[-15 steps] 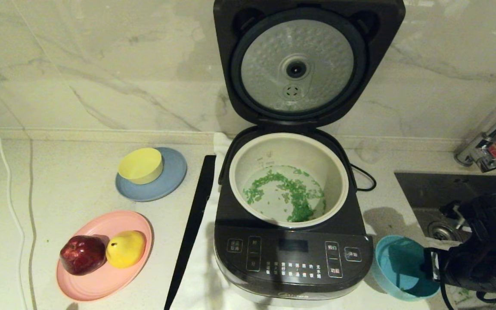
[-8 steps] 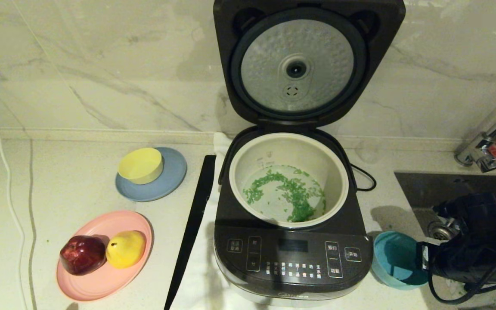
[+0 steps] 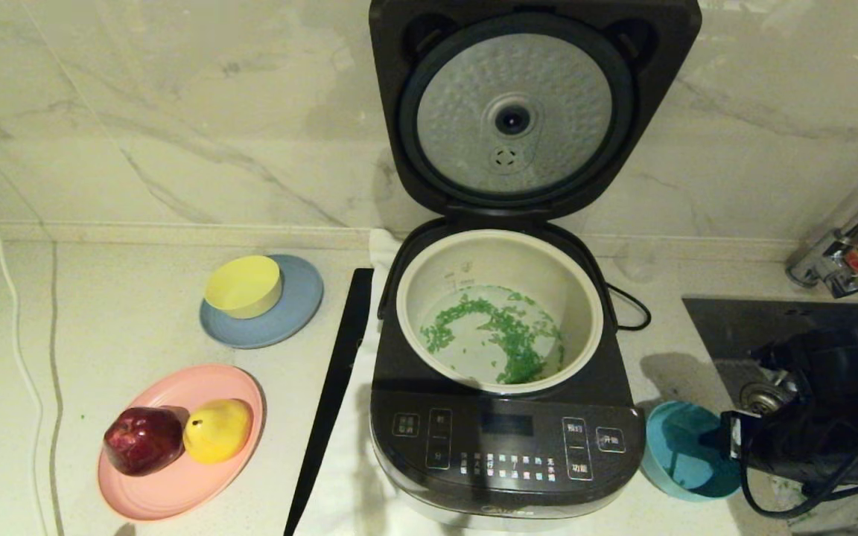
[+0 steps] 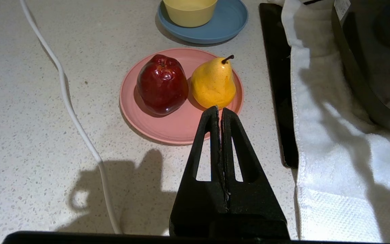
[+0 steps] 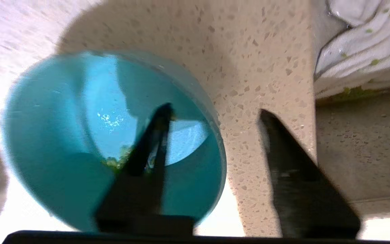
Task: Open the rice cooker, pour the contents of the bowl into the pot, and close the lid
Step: Place the bowl on the table, then turn off the tap
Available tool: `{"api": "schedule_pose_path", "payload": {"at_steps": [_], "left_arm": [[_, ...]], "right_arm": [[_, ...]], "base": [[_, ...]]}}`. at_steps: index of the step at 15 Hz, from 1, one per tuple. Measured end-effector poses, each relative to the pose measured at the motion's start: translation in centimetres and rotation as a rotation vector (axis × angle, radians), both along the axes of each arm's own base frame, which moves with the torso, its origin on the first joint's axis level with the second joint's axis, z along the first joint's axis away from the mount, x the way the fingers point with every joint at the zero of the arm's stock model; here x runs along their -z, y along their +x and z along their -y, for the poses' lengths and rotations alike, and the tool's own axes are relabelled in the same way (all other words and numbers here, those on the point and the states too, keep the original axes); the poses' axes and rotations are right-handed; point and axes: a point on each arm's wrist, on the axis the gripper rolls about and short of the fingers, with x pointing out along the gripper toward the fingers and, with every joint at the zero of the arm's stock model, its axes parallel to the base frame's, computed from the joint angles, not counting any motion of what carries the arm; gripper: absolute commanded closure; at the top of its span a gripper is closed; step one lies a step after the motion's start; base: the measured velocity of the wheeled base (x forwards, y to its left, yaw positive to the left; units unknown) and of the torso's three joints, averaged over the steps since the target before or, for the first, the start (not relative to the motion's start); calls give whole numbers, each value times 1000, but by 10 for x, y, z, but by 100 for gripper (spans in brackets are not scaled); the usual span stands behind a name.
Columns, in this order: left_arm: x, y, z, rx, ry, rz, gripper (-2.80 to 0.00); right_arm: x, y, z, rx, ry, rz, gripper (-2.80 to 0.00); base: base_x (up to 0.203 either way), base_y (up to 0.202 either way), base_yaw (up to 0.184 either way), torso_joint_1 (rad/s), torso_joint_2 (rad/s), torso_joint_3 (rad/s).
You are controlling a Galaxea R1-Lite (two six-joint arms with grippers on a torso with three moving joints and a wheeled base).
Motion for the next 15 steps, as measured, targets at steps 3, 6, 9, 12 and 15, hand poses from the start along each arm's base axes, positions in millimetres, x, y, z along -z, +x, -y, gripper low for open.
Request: {"api": "schedule_pose_path", "payload": {"at_steps": [3,6,9,12,15], "left_arm": [[0,0,0,0,0,0,0],[0,0,0,0,-1,0,0],[0,0,0,0,0,0,0],[0,0,0,0,0,0,0],[0,0,0,0,0,0,0]], "right_arm": [[-27,-14,6,26,13,96,0],[-57,-30,23,108,-5,163,0],[-74,-32,47,224,-60,221,0],[-77,-26,75,352,-109,241,0],[-70,-14,104,475,-159,281,0]], "base": [[0,0,0,0,0,0],[0,0,0,0,0,0],[0,0,0,0,0,0],[0,0,0,0,0,0],[0,0,0,0,0,0]]}}
